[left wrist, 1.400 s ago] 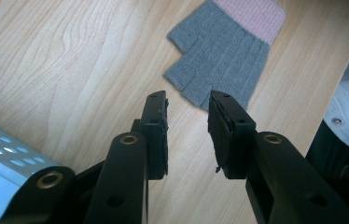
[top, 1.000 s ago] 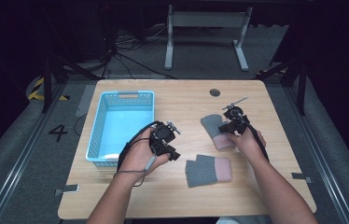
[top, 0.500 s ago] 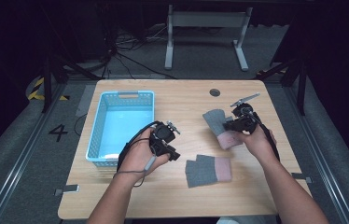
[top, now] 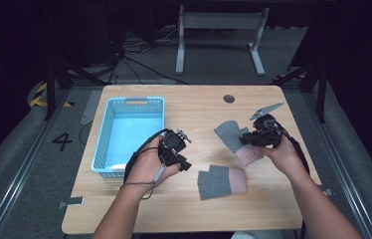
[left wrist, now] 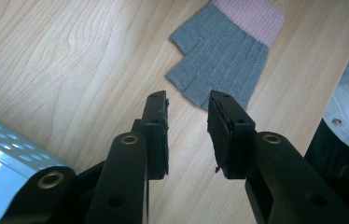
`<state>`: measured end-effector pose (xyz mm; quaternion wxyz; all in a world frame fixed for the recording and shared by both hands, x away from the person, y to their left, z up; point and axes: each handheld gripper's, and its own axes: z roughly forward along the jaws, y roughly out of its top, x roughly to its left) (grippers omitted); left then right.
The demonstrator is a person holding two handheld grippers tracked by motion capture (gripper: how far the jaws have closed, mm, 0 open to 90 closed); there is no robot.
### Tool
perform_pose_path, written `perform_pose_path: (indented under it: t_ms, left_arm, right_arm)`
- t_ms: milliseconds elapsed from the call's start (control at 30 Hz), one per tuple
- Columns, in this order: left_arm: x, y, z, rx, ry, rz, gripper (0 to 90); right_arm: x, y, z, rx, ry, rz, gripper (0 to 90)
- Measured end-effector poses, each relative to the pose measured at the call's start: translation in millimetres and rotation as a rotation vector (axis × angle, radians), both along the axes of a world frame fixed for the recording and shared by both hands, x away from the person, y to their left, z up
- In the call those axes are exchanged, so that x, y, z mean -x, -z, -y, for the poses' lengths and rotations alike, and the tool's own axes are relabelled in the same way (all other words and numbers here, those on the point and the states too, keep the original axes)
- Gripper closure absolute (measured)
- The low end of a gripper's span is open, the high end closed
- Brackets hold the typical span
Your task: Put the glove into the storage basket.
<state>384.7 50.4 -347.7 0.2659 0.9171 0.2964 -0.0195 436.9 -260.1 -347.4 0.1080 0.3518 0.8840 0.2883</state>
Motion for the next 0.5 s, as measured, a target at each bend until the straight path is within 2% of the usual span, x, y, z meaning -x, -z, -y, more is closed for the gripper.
perform_pose_path:
  t_ms: [233,267,500]
  left_arm:
    - [1.3,0.2,1.7,-0.003,0.005,0.001,69.0]
    - [2.7,0.5,1.2,-0.004,0.002,-0.001,69.0]
    - [6.6,-0.7,-2.6,-0.006,-0.005,0.004,69.0]
  right_arm:
    - [14.5,-8.1,-1.6,-0.015,-0.058,0.004,80.2]
    - [20.6,-10.2,-2.2,-0.029,-0.074,0.003,80.1]
    - [36.7,-10.0,-4.2,-0.051,-0.129,0.005,79.8]
